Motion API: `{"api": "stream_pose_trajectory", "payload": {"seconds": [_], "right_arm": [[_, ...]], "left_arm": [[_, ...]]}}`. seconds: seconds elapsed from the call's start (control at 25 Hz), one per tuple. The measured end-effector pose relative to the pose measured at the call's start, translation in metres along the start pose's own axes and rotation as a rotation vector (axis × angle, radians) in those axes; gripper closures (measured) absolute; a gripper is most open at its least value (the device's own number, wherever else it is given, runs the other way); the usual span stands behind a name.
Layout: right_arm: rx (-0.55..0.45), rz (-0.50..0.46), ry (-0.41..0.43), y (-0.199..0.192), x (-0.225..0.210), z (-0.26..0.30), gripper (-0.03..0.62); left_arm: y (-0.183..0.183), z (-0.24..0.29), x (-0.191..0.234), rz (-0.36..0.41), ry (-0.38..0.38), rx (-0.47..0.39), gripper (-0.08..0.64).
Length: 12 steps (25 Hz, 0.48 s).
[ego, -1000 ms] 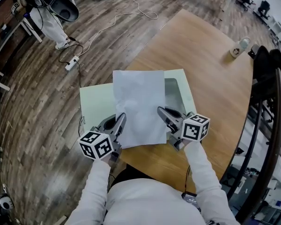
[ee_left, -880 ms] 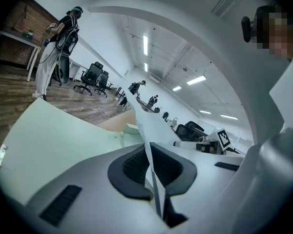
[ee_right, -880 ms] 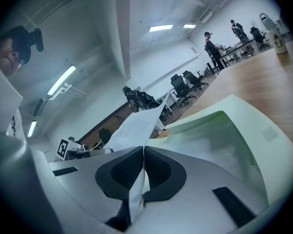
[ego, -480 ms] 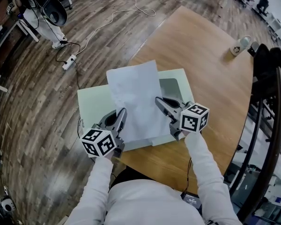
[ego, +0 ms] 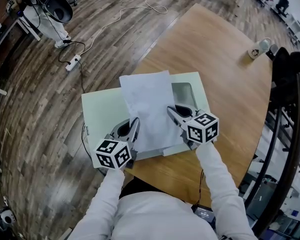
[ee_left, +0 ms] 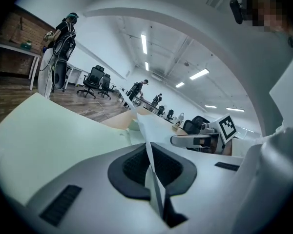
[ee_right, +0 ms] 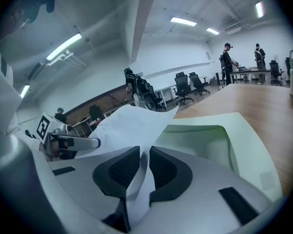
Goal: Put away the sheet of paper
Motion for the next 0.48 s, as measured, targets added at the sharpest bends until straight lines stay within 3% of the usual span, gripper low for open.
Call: {"api": "stream_pose_trajectory", "payload": {"seconds": [0.2,0.48], "right_arm": [[0.020,0.000,-0.057,-0.005,-0.010,-0.006,0.466],[-0.010,0.003,-0.122,-0.003,-0.019,-0.017,0.460]], "left_arm": [[-0.006,-0.001,0.000,0.001,0.006,0.000,0.543],[-0.019,-0.002,-0.007,-0.007,0.004,0.036,0.543]]}}
Point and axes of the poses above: the fingertips, and each gripper's own axes: z forward along the fingers, x to its left, y out of its top, the point moved 6 cm from there along -z, backward along the fingers, and after that the axes turned 6 degrees about -z, right-handed, at the moved point
